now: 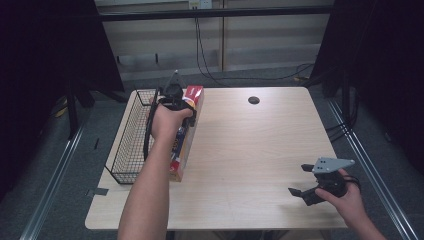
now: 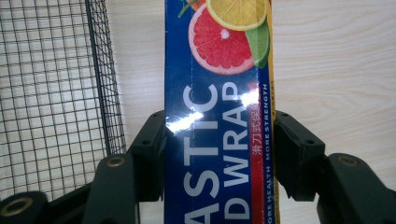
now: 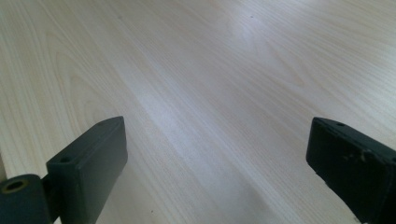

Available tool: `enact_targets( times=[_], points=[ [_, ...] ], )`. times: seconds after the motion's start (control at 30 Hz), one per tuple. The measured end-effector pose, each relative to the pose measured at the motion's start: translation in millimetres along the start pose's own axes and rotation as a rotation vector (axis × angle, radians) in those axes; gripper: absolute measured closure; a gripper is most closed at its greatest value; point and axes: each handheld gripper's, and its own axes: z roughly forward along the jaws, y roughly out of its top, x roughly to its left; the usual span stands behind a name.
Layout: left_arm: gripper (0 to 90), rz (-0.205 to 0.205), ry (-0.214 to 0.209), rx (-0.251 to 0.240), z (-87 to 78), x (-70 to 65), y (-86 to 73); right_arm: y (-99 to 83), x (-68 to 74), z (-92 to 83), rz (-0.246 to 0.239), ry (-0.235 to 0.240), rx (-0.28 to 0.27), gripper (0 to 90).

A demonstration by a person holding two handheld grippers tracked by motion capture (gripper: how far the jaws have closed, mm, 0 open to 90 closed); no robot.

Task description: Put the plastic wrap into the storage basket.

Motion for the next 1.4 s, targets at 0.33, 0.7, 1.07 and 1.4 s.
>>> enact_targets(
  times=[0.33,0.7,1.07,1.4],
  points=[
    [43.9,-0.014,0.009,-0.002,-4.1,9.8,-1.8,0.3,0.7,0.7,-0.001,0.004,0.0,5.5],
    [43.9,-0.029,0.014,-0.004,-11.0,20.4,-4.3,0.4,1.1,1.5,-0.004,0.004,0.004,5.5],
    [43.9,-0.052,0.02,-0.009,-16.2,27.7,-5.5,0.3,1.1,1.9,-0.007,0.001,0.005,5.5],
    [43.9,-0.061,0.03,-0.019,-21.2,36.4,-6.6,0.2,1.3,2.0,-0.006,0.001,0.006,5.5]
  ],
)
